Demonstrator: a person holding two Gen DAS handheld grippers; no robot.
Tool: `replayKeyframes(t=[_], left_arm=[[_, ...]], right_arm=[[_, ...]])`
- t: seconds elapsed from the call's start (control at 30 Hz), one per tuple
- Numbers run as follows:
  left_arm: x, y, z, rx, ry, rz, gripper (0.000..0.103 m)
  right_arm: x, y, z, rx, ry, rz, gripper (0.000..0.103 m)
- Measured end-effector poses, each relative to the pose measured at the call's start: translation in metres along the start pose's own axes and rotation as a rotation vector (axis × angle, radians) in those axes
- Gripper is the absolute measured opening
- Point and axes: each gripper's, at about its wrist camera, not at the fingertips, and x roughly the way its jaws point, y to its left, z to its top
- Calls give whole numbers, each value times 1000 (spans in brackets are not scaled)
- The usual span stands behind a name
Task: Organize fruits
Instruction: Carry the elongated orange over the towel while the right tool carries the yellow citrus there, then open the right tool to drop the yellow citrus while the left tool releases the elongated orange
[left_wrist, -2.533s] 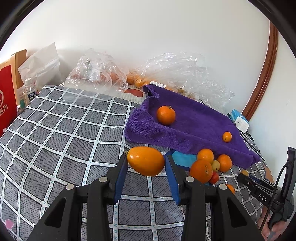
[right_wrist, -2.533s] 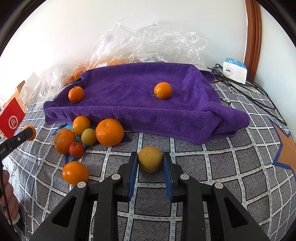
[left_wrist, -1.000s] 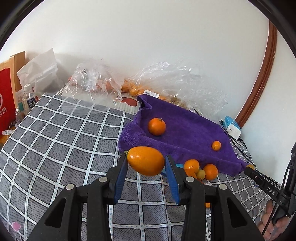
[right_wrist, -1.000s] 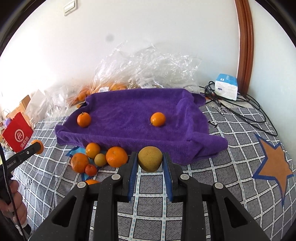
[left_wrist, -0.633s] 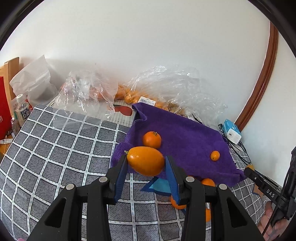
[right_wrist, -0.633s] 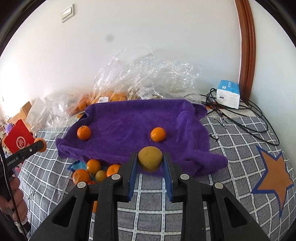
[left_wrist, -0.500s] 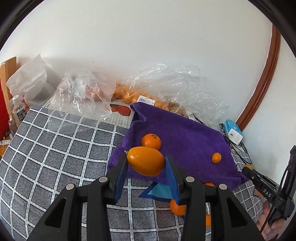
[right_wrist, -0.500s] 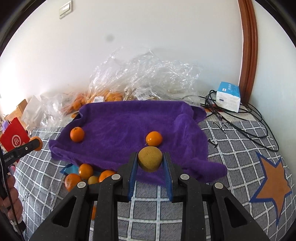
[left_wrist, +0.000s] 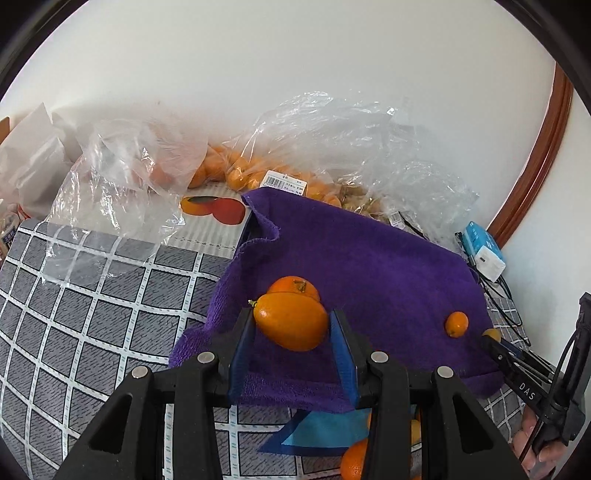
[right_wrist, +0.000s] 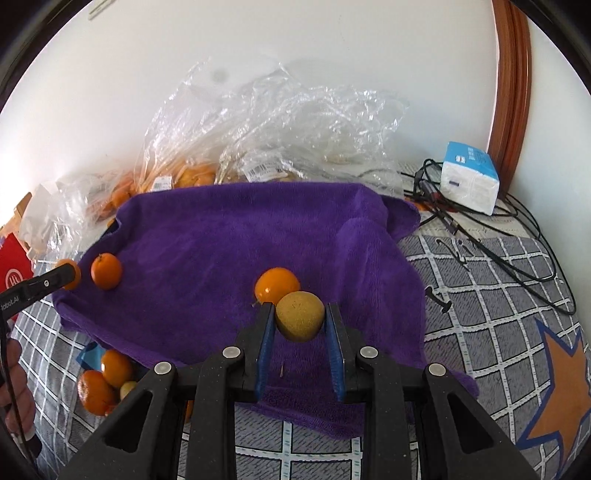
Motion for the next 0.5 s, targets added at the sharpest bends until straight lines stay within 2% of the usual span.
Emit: replayKeyframes(t=[0.07, 0.3, 0.5], left_arm=[[2, -2, -4, 20, -13, 21, 39], [11, -4, -15, 35, -19, 19, 39], [11, -6, -17, 45, -32, 34, 39]], right_arm=[[6, 2, -5, -7, 3, -2, 27], [14, 11, -14, -35, -12, -31, 27], [16, 8, -17, 8, -14, -6, 27]])
